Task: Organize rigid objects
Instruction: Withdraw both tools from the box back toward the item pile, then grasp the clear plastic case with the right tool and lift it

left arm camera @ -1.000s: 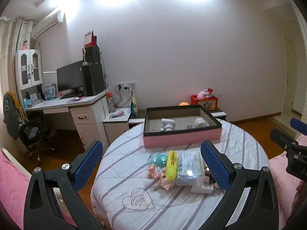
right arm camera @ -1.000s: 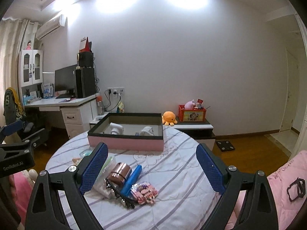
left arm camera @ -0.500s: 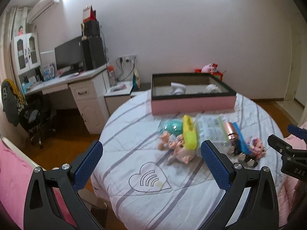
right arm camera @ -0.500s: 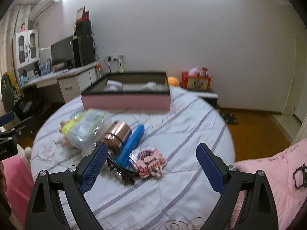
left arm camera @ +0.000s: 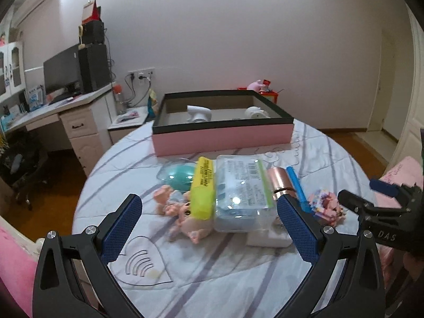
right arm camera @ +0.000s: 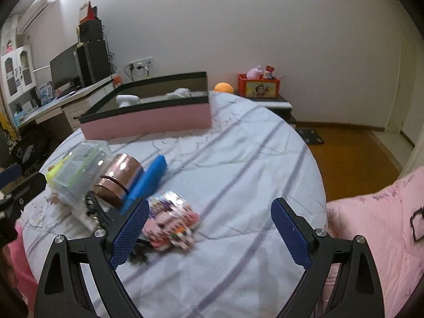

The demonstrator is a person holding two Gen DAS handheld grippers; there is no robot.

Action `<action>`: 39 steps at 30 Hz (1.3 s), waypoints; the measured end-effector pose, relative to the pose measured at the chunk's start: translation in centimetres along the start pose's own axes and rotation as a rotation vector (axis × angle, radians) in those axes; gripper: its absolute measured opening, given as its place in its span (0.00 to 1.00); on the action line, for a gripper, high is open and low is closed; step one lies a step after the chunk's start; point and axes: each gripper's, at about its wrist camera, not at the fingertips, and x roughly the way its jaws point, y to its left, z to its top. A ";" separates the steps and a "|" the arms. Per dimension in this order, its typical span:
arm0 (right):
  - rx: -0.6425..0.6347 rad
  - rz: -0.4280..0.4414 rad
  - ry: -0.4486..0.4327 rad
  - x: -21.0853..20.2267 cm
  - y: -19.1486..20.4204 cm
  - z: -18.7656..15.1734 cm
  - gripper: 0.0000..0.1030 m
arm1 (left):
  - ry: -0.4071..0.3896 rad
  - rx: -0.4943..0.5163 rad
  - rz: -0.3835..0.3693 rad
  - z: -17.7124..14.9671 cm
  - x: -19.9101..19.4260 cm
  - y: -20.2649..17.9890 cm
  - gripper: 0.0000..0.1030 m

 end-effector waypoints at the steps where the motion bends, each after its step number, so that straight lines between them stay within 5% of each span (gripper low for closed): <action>1: 0.008 0.014 0.003 0.0 -0.2 0.0 0.92 | 0.000 -0.001 0.011 0.2 0.1 0.1 1.00; 12: -0.067 0.148 -0.030 0.1 8.0 1.5 0.92 | 0.014 -0.031 0.189 -0.6 -1.0 6.0 1.00; 23: -0.116 0.137 0.012 1.8 14.5 1.3 0.84 | 0.049 -0.068 0.175 -2.3 -1.2 10.6 1.00; 27: -0.143 0.120 0.031 2.4 15.1 1.4 0.64 | 0.064 -0.063 0.157 -2.7 -0.8 11.1 1.00; 39: -0.135 0.119 0.105 5.5 14.6 3.6 0.64 | 0.089 -0.053 0.108 -2.3 0.3 10.3 1.00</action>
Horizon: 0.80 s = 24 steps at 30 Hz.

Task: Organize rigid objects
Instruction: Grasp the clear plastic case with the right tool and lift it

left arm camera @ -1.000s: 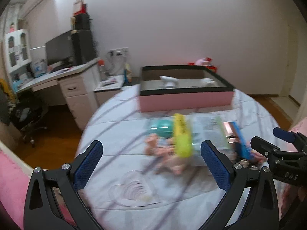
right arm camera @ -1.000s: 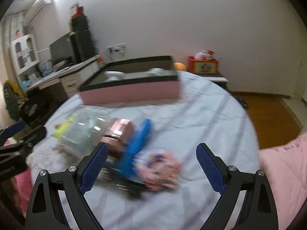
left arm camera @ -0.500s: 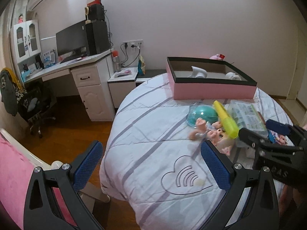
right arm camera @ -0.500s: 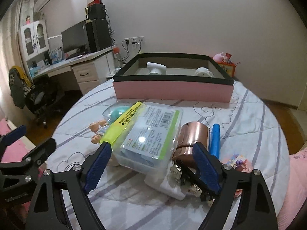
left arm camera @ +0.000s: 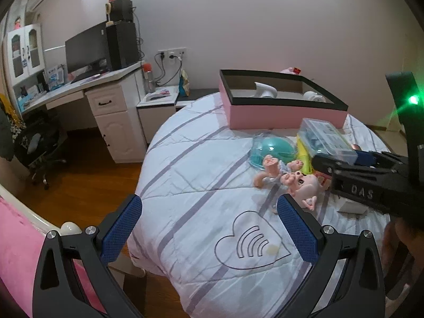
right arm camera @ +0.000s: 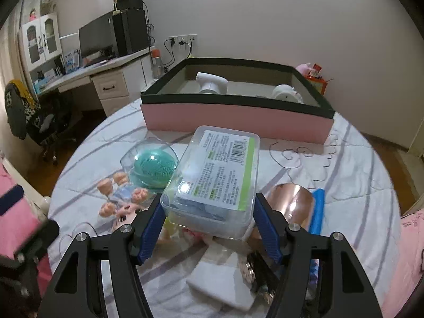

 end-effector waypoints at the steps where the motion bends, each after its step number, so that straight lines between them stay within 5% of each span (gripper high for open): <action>1: 0.001 0.001 0.002 0.1 -0.2 0.1 0.64 | 0.000 0.002 0.000 0.1 0.1 -0.2 1.00; 11: 0.022 0.030 -0.075 -1.8 -3.6 1.8 0.62 | 0.020 0.015 -0.048 1.8 1.6 -2.0 1.00; 24: 0.108 -0.002 -0.099 -2.2 -15.1 1.4 0.62 | 0.140 0.030 -0.128 5.1 8.5 -5.1 1.00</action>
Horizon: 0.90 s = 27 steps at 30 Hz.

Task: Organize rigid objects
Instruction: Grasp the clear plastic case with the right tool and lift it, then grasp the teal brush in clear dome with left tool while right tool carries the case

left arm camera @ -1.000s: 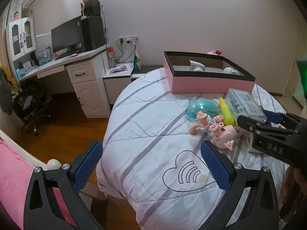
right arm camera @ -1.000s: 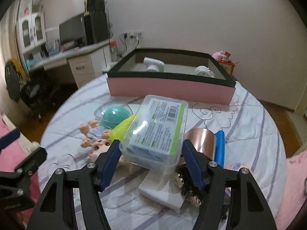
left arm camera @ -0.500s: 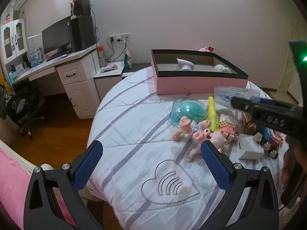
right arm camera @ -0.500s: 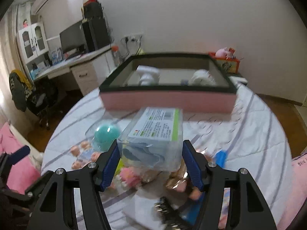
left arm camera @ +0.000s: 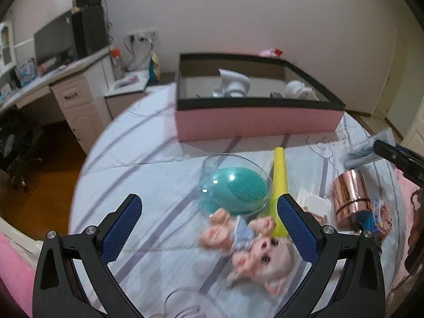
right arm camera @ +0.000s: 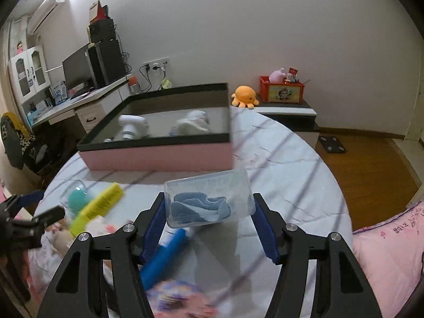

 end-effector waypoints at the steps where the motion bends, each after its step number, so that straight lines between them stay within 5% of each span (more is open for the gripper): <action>1: 0.010 0.010 -0.003 0.0 -0.5 -0.2 0.62 | 0.014 0.004 0.001 0.2 0.6 -0.2 1.00; 11: 0.037 0.052 0.043 1.6 -3.7 -2.4 0.62 | 0.070 -0.039 -0.045 1.0 3.5 0.3 1.00; 19: 0.032 0.040 0.104 2.9 -4.5 -2.1 0.63 | 0.099 -0.008 0.065 1.5 5.1 -0.7 1.00; 22: 0.020 0.028 0.128 3.5 -4.5 -1.9 0.63 | 0.086 -0.023 0.050 1.7 5.0 -0.4 0.84; 23: 0.012 0.021 0.131 3.7 -4.4 -1.8 0.63 | 0.077 -0.024 0.051 1.8 4.9 -0.4 0.69; 27: -0.003 0.007 0.148 4.2 -4.2 -1.5 0.64 | 0.073 -0.030 0.056 1.8 4.7 -0.3 0.69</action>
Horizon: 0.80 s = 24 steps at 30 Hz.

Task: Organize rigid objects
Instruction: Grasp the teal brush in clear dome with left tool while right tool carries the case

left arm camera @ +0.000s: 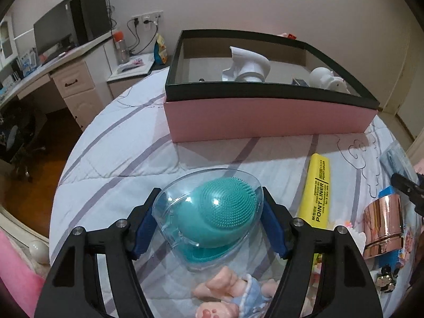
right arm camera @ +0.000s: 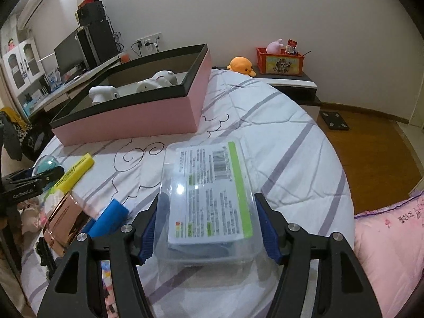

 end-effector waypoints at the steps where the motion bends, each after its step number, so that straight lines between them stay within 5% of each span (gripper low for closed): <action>1: -0.001 -0.002 0.002 0.1 0.0 0.1 0.64 | -0.008 -0.005 -0.003 -0.1 -0.2 0.1 0.69; 13: -0.033 -0.026 -0.074 -2.4 1.3 0.9 0.62 | -0.094 -0.001 -0.001 0.0 -3.5 0.1 0.69; 24: -0.103 0.054 -0.143 -4.1 5.0 5.9 0.62 | -0.195 0.037 -0.031 3.8 -7.0 -0.1 0.69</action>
